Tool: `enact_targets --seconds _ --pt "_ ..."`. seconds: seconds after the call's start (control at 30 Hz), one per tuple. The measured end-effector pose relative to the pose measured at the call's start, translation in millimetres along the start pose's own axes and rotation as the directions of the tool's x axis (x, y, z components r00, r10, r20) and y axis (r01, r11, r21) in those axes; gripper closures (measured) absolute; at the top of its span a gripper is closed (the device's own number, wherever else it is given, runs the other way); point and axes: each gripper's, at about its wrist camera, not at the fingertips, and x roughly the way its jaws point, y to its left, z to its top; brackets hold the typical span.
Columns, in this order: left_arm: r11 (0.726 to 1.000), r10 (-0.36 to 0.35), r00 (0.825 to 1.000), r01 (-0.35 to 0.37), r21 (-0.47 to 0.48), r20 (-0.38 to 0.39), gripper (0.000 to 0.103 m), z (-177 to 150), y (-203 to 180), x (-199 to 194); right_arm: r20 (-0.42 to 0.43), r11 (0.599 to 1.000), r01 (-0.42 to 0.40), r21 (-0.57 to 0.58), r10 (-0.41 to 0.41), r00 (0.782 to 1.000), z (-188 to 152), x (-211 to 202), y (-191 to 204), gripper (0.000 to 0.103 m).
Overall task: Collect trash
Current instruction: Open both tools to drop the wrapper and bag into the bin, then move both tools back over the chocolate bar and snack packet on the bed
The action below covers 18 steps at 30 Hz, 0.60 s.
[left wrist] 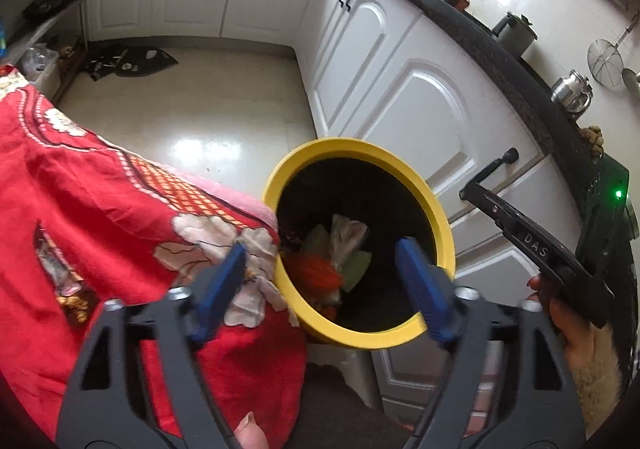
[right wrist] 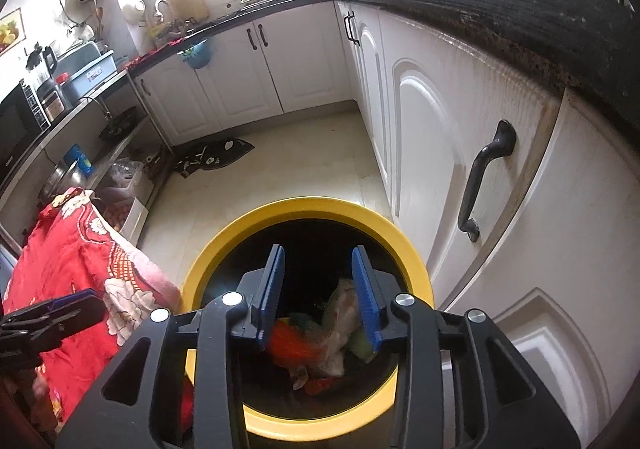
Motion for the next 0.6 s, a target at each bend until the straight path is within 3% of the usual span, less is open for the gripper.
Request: enact_targets --seconds 0.13,0.6 --pt "0.999 0.044 0.998 -0.044 0.000 0.041 0.011 1 8 -20 0.012 1.000 -0.025 -0.010 0.025 1.000 0 -8 8 0.060" --pt "0.977 0.210 0.961 -0.204 -0.055 0.181 0.011 -13 49 -97 0.034 0.972 -0.183 -0.150 0.190 0.981 -1 -40 79 0.045"
